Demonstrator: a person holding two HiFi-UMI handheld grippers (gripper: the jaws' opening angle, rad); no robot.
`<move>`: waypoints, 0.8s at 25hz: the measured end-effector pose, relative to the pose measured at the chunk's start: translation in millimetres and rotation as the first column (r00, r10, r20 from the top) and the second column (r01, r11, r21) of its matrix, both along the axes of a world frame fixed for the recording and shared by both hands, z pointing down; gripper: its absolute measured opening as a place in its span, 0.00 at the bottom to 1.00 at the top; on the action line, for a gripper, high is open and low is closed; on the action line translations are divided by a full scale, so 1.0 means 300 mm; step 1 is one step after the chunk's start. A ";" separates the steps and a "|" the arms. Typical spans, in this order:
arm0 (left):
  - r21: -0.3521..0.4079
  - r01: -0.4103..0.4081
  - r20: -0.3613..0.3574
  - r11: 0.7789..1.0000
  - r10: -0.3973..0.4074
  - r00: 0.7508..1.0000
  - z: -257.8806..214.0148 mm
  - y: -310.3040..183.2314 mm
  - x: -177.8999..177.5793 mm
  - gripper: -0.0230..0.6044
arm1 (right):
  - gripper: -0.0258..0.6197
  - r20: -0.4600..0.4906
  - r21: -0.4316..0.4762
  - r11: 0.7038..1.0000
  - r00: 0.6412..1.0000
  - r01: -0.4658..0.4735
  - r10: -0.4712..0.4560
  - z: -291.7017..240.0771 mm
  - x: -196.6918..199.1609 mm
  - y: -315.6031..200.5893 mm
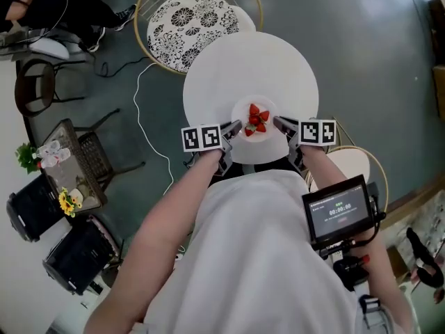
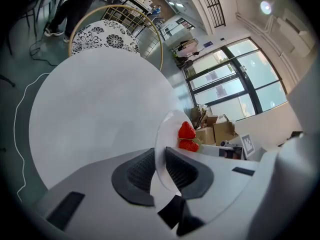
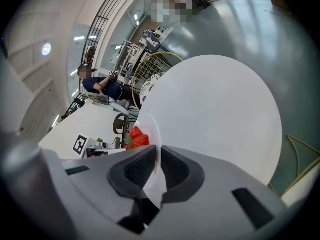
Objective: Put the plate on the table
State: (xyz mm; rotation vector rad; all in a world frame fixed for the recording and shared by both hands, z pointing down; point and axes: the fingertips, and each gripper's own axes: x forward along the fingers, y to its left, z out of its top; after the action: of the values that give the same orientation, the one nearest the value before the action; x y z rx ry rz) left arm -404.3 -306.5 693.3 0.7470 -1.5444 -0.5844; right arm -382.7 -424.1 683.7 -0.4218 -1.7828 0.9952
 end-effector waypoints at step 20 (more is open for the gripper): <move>-0.159 0.078 0.010 0.984 -0.078 0.997 0.207 0.017 -0.245 0.14 | 0.10 -0.017 0.123 0.987 0.995 0.100 -0.099 0.210 -0.285 0.010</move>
State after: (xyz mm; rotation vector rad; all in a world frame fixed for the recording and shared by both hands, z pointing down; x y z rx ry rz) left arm -478.0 -301.5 755.4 0.5681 -1.6087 -0.5103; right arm -468.3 -421.1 746.7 -0.4225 -1.7851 0.8110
